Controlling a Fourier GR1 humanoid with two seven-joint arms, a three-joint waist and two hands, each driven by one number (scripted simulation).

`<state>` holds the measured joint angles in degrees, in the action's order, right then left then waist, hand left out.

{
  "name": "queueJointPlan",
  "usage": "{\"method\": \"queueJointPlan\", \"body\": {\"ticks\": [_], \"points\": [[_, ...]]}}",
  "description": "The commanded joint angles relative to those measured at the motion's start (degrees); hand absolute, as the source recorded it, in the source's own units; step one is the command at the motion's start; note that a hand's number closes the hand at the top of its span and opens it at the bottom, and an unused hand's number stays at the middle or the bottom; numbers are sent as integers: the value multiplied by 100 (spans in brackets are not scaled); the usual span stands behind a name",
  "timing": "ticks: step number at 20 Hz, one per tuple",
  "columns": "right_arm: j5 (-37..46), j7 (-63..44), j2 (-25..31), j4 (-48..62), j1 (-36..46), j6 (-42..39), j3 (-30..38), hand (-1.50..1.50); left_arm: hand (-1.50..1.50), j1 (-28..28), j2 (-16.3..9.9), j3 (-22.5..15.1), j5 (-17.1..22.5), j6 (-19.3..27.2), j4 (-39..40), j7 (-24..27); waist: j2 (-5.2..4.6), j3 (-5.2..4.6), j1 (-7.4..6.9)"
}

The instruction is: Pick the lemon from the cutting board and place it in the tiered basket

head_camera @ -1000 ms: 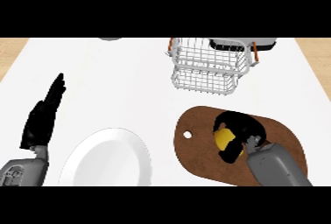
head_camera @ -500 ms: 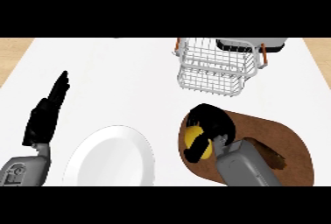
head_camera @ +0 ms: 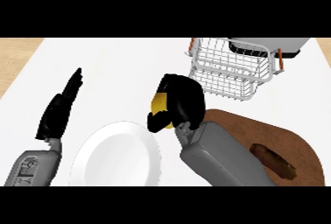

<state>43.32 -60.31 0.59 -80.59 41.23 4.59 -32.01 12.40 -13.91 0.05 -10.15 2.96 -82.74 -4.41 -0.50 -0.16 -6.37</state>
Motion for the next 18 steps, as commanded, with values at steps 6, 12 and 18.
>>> {"method": "queueJointPlan", "body": {"ticks": [6, 12, 18], "points": [[1173, -1548, -56, 700, 2057, 1551, -141, 150, 0, -12, -63, 57, -14, -34, 143, 63, 39, -8, 51], [1406, -2067, -56, 1635, 3325, 744, -78, 150, 0, 254, -129, 286, -8, 87, 323, 65, 27, -13, 244], [650, -1693, -55, 2108, 4052, 840, 464, 150, 0, 308, -118, 274, -61, 107, 279, -57, 24, 2, 363]]}}
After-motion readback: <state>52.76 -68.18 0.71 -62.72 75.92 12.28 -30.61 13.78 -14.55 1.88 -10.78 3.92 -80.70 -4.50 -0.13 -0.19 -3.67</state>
